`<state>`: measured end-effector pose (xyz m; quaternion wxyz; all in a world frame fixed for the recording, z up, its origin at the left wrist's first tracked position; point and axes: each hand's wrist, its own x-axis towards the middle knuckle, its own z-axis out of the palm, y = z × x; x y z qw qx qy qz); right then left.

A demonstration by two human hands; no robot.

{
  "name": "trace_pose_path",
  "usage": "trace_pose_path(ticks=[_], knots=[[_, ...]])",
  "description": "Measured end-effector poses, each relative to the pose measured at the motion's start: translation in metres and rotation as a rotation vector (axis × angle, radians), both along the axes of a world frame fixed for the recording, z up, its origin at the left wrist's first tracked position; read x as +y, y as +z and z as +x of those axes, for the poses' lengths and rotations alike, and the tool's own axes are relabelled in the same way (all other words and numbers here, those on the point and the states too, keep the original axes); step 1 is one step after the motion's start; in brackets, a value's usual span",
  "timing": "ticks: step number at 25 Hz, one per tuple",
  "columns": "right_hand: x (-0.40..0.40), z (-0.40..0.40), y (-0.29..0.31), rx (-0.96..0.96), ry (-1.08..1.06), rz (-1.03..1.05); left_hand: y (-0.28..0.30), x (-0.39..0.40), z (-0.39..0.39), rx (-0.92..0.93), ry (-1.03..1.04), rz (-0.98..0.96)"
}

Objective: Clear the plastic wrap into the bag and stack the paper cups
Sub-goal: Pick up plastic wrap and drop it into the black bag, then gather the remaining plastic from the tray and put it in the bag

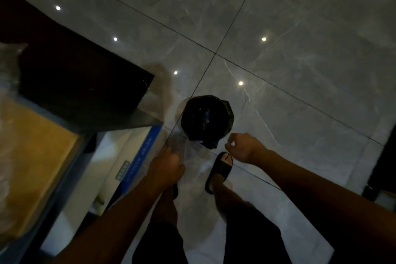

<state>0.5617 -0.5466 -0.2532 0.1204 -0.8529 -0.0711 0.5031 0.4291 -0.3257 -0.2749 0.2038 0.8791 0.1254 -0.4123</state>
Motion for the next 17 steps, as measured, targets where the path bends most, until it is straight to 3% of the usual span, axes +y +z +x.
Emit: trace_pose_path(ticks=[7,10,17], knots=[[-0.016,-0.033,0.13,-0.052,-0.141,0.097,0.118,-0.024,-0.07,0.186,0.061,-0.003],[-0.024,-0.047,0.165,-0.07,-0.19,0.16,0.153,-0.037,-0.076,0.136,0.195,-0.112],[-0.029,-0.066,0.196,-0.104,-0.157,0.196,0.21,-0.045,-0.099,-0.029,0.425,-0.118]])
